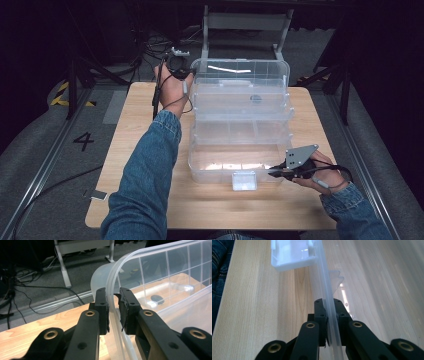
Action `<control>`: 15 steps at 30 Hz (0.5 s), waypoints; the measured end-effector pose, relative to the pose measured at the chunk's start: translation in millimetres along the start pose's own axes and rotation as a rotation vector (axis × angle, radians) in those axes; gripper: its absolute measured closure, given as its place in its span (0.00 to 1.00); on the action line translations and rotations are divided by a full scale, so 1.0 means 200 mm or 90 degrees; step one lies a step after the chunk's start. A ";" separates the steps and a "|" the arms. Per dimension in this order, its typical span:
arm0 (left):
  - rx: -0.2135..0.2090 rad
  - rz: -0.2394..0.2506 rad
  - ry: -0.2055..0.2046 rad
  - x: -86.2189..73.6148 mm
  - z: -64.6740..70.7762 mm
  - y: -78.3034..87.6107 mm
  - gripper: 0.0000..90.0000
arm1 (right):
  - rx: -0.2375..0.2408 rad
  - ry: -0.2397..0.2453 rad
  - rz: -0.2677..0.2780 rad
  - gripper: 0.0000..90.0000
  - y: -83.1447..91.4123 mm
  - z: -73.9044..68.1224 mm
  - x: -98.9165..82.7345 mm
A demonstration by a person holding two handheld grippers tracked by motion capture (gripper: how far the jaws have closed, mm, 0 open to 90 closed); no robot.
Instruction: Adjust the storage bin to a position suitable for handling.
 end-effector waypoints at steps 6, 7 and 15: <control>-0.013 -0.012 0.009 -0.01 -0.03 -0.07 0.87 | -0.001 0.000 -0.001 0.93 0.00 0.00 0.00; -0.002 -0.014 -0.001 -0.01 -0.04 -0.08 0.87 | -0.001 0.000 -0.001 0.93 0.00 0.00 0.00; 0.008 -0.055 0.003 -0.03 -0.08 -0.20 0.90 | -0.002 0.000 -0.003 0.94 0.00 -0.01 0.01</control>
Point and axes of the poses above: each handheld gripper's, and its own axes: y roughly backward along the jaws, x roughly out of its top, z roughly to its right, the point moved 6 cm from there along -y, roughly forward along the jaws, and after that the axes turned 1 degree about x, right-handed, at the moved point
